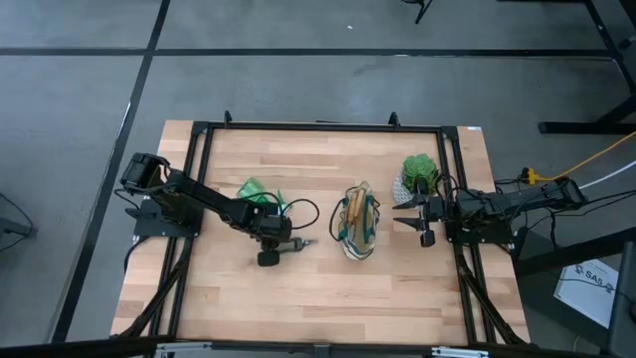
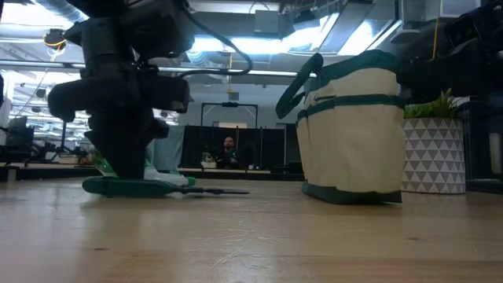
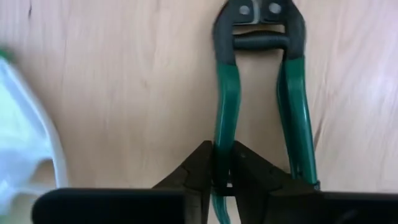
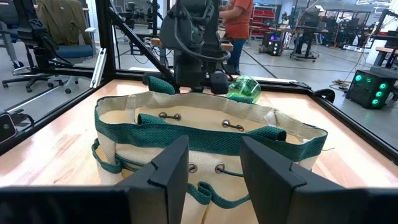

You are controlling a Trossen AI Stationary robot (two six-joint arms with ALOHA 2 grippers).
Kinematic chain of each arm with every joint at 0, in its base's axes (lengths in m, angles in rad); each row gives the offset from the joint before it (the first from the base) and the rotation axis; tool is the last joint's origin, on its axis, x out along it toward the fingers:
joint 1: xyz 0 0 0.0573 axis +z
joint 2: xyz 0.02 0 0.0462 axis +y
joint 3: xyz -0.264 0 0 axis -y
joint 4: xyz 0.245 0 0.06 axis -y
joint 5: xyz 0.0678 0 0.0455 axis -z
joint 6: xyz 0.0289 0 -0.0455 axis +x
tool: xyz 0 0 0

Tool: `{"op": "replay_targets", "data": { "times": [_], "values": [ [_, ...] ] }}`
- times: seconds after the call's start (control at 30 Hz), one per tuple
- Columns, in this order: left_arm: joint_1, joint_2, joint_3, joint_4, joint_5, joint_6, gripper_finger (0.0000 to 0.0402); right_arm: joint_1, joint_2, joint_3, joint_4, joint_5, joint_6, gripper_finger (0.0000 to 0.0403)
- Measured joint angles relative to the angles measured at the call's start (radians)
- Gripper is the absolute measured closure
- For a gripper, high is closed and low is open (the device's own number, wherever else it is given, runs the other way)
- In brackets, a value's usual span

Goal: Pick & Place Garden tools in Gardening bag
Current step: Put the green scissors into the white gardening bag

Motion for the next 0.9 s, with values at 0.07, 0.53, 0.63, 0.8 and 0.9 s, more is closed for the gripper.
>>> {"op": "replay_targets", "data": {
  "times": [0.07,0.53,0.63,0.8,0.9],
  "values": [
    [0.000,0.000,0.000,0.007,-0.005,0.062,0.0359,0.000,0.000,0.000,0.000,0.000,0.000,0.0256],
    [0.058,0.000,0.002,0.059,-0.032,0.347,0.0379,0.000,0.000,0.000,0.000,0.000,0.000,0.0256],
    [0.071,-0.001,0.002,0.059,-0.024,0.402,0.0380,0.000,0.000,0.000,0.000,0.000,0.000,0.0256],
    [0.081,-0.001,0.002,0.059,0.017,0.504,0.0382,0.000,0.000,0.000,0.000,0.000,0.000,0.0256],
    [0.081,-0.007,0.002,0.055,0.021,0.552,0.0383,0.000,0.000,0.000,0.000,0.000,0.000,0.0256]
  ]
}}
